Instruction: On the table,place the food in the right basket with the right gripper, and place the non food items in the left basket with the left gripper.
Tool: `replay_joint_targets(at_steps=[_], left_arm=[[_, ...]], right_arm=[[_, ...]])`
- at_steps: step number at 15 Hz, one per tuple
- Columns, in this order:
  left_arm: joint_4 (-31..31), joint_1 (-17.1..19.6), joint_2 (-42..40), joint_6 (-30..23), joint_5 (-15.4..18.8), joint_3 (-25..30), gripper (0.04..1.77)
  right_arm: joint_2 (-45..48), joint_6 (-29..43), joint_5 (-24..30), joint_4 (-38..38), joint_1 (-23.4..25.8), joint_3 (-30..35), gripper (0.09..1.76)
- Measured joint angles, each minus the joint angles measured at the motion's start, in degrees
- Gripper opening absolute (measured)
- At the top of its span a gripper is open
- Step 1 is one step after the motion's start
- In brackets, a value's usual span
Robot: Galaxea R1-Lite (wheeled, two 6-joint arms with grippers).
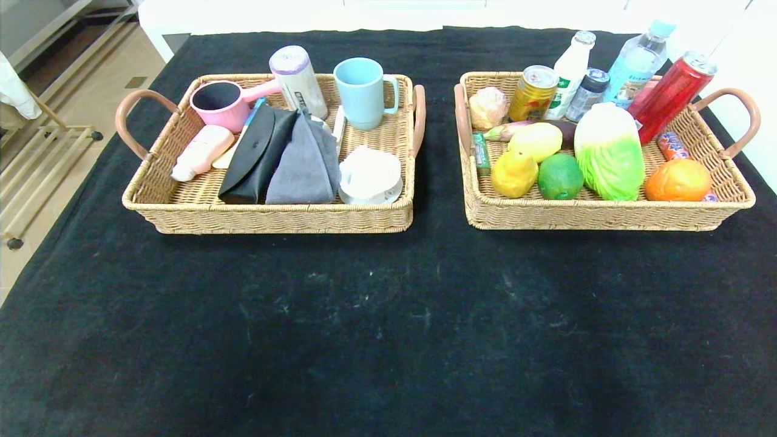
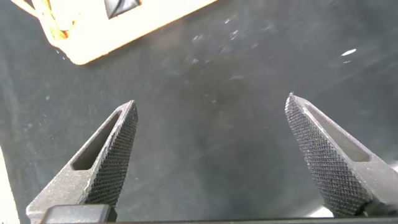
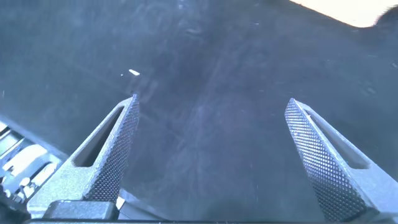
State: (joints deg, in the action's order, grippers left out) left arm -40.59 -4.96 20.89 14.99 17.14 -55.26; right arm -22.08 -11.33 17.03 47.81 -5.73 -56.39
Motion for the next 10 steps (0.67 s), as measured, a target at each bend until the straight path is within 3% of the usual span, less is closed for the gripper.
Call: replay_joint_targets(at_steps=[6, 10], left_arm=[[-9.4, 3.9, -8.9, 0.2, 1.9, -4.6, 1.72], [-10.0, 4.6, -16.0, 0.4, 1.4, 0.2, 1.72]], right_arm=[[13.7, 0.5, 0.0, 2.4, 5.3, 7.3, 1.7], [19.7, 0.4, -1.4, 2.7, 5.6, 8.4, 1.7]])
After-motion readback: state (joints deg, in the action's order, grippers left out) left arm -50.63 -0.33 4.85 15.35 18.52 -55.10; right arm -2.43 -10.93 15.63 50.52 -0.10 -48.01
